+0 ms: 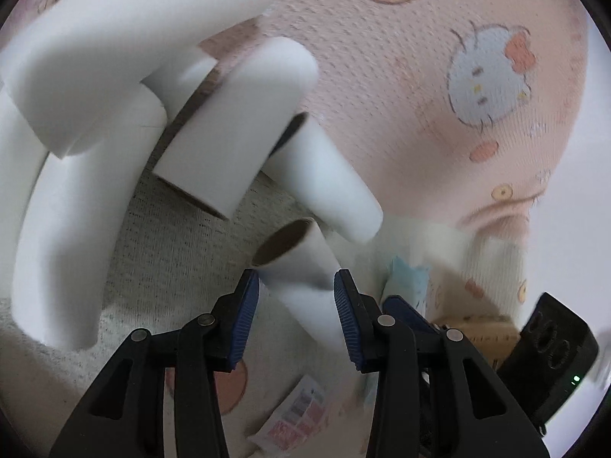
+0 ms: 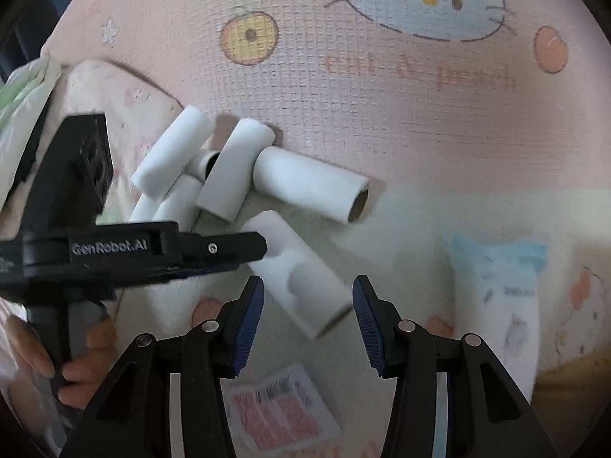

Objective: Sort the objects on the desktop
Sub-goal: 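Close the right gripper around another white cardboard tube, then lift the white tube with both grippers and carry it to the cardboard box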

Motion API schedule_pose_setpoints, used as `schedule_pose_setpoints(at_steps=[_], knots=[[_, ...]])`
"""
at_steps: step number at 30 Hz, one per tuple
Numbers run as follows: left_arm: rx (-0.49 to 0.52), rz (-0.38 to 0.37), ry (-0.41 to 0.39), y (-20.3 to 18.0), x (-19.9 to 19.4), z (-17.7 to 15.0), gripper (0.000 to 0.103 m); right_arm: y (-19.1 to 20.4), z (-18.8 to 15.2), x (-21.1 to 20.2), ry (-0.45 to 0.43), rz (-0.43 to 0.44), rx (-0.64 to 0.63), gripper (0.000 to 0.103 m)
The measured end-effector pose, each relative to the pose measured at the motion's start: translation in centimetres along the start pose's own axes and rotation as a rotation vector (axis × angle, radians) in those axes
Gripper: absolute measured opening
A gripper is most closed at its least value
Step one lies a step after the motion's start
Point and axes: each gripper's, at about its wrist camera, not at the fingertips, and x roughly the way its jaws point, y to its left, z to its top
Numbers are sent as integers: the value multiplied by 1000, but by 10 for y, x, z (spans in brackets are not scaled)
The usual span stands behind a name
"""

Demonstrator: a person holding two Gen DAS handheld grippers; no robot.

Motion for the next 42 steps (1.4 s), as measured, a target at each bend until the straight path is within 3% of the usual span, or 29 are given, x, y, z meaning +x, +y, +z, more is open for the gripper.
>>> schedule_pose_setpoints(at_steps=[2, 4, 8, 12, 19, 24, 33, 39, 42], knots=[[-8, -28, -2, -1, 0, 1, 44, -2, 5, 8, 23, -2, -1, 45], [-16, -67, 0, 0, -1, 1, 44, -5, 8, 17, 62, 32, 2, 34], [-34, -83, 20, 1, 5, 2, 44, 1, 10, 24, 110, 51, -35, 33], [-46, -87, 42, 4, 9, 1, 44, 11, 12, 30, 132, 36, -58, 33], [-50, -84, 99, 5, 20, -2, 45, 7, 14, 34, 148, 62, 12, 33], [-26, -68, 89, 4, 19, -3, 45, 10, 17, 36, 182, 51, 15, 33], [-110, -121, 99, 16, 23, 3, 45, 2, 16, 43, 169, 111, 72, 37], [-59, -107, 81, 7, 28, 5, 45, -3, 19, 54, 203, 147, 100, 41], [-42, -103, 75, 6, 25, 5, 45, 2, 19, 60, 220, 125, 86, 42]])
